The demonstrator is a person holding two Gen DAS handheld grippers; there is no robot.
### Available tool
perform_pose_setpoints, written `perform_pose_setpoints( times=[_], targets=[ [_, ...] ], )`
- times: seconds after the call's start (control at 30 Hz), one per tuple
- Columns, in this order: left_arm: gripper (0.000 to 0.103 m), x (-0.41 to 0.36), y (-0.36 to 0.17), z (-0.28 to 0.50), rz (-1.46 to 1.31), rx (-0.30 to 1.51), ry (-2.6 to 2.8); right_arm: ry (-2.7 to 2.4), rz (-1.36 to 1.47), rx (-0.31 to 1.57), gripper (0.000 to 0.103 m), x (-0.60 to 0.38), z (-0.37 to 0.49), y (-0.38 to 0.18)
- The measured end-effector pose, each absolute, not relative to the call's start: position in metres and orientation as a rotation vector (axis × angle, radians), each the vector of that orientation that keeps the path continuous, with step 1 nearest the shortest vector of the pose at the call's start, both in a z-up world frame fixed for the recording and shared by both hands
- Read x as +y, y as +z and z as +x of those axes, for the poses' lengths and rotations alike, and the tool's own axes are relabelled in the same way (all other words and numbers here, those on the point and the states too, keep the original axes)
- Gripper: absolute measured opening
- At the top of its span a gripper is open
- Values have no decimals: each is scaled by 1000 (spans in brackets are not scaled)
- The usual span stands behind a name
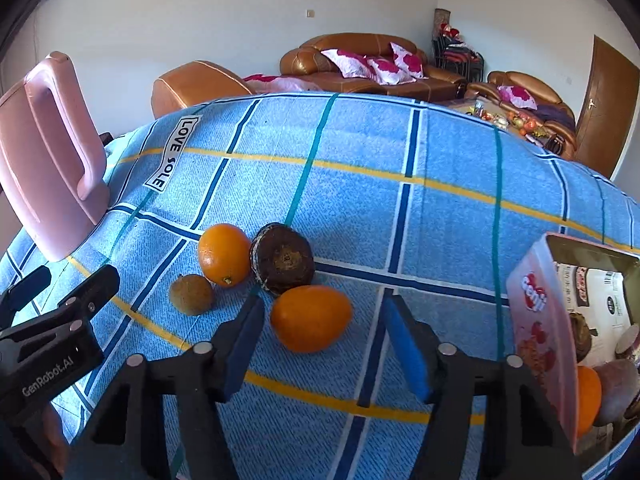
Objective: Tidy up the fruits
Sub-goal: 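Grasp the oval orange with the right tool while the left tool grasps another kiwi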
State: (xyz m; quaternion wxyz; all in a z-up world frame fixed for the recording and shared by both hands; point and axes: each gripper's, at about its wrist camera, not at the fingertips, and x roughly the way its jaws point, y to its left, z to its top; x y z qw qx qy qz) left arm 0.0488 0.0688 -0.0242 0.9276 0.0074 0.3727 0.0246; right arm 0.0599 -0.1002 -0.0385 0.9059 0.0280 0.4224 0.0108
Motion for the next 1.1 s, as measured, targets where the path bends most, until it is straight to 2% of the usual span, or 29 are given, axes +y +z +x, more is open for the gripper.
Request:
perform_pose_setpoints(
  times=[0.03, 0.07, 0.23, 0.4, 0.5, 0.67, 0.73, 0.87, 0.9, 0.93, 1.1],
  targets=[
    [103, 67, -24, 49, 20, 764, 35, 28, 61, 885, 47, -100, 61, -40],
    [103, 64, -24, 49, 27, 763, 22, 30, 67, 881, 45, -101, 60, -40],
    [103, 50, -19, 44, 61, 733, -71, 43, 134, 856, 44, -112, 45, -37],
    [101, 31, -18, 43, 104, 732, -152, -3, 154, 701, 44, -121, 10, -17],
    [87, 16, -20, 43, 132, 750, -215, -29, 153, 643, 44, -127, -3, -9],
    [73, -14, -30, 54, 229, 816, -246, -45, 185, 638, 44, -141, -5, -7],
    [55, -17, -36, 63, 227, 862, -249, -45, 205, 648, 44, -145, -3, -9],
    [50, -10, -36, 73, 153, 895, -259, -36, 220, 668, 44, -146, 3, -12],
    [44, -8, -36, 74, 145, 895, -259, -33, 219, 672, 44, -145, 4, -12],
    [34, -7, -35, 74, 136, 894, -263, -30, 216, 675, 44, -146, 2, -13],
    [31, 2, -33, 74, 85, 892, -285, -28, 197, 670, 44, -142, 0, -14]
  ],
)
